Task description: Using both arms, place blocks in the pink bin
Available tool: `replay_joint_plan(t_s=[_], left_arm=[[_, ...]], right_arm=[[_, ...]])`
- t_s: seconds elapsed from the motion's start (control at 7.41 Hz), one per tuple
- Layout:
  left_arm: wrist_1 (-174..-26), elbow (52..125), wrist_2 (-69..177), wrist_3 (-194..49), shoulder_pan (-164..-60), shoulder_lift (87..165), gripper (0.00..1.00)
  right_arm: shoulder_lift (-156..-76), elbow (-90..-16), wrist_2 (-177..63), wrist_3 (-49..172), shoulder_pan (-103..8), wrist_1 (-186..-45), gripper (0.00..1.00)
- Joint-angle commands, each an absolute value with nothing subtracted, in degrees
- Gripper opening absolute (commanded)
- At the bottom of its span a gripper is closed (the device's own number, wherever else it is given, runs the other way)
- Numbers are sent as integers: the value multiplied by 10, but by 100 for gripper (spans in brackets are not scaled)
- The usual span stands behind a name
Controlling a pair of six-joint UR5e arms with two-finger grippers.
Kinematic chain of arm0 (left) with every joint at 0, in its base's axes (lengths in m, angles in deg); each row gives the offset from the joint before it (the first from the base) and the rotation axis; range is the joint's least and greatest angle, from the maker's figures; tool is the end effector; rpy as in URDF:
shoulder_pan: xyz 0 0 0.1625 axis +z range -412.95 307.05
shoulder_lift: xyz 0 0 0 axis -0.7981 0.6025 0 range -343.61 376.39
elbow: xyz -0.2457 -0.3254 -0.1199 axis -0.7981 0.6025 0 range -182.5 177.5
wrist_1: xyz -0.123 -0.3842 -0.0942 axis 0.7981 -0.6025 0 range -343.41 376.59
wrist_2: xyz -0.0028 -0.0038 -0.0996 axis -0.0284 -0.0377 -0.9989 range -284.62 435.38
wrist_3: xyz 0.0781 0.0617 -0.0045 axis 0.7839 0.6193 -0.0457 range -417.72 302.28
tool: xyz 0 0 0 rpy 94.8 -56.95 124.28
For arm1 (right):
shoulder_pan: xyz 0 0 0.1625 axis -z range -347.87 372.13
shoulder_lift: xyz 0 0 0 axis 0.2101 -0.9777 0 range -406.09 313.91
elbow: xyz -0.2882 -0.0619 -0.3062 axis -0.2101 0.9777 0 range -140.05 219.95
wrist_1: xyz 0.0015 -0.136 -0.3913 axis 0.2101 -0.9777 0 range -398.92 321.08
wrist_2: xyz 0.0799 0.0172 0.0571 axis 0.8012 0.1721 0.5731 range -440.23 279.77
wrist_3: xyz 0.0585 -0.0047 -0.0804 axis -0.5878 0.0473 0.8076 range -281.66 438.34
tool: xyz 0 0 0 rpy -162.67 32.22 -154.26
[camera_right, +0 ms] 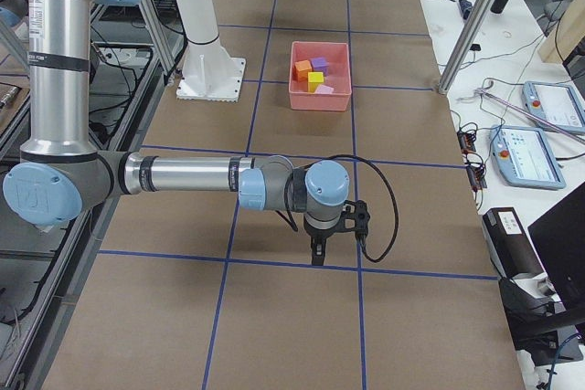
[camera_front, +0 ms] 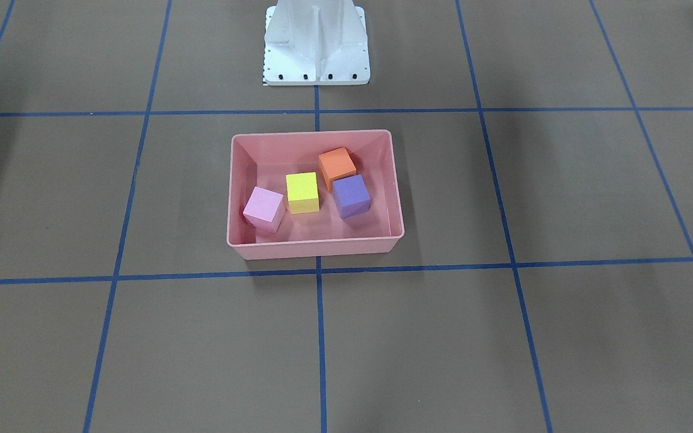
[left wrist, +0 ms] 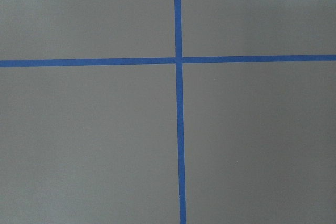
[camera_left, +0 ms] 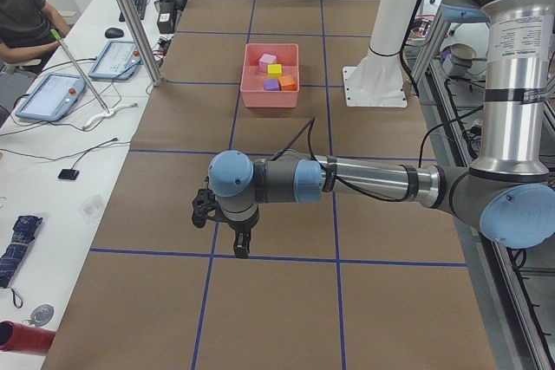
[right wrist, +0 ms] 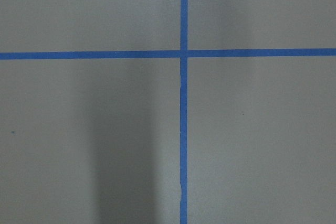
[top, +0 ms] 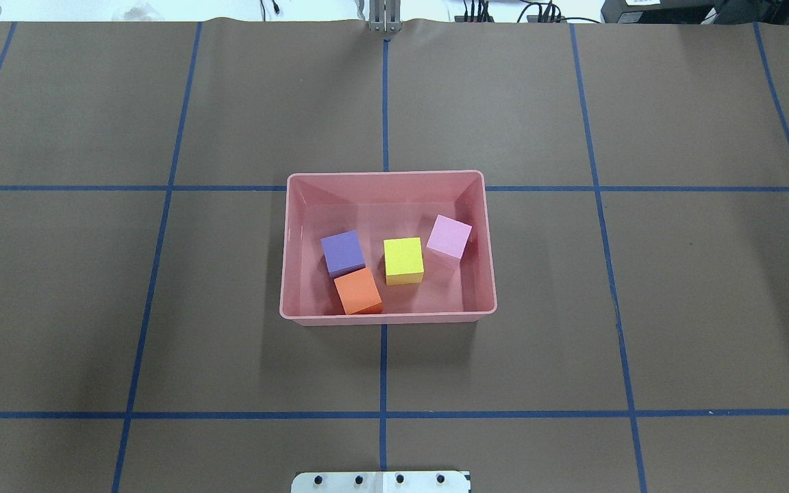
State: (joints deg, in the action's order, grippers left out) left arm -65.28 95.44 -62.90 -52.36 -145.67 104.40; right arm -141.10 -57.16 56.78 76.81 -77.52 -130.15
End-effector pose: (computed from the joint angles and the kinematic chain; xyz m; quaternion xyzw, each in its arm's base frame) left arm -0.0813 -0.4691 0.6167 0.0115 0.4091 0.0133 0.9123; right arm 0.0576 -0.4559 0.6379 0.0005 -0.3989 0.0064 0.9170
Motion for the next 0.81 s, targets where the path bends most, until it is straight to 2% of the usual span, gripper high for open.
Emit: replay_joint_plan(t_s=[0.0,0.68], left_arm=[[-654,957,-630,-523,-1457,1044,100],[-654,957,-629,-487,-1457,1045,100]], right_arm=[[-1409,-572,568,768,-775,-1302,100],[-1409,-566,566,768,-774,-1302,100]])
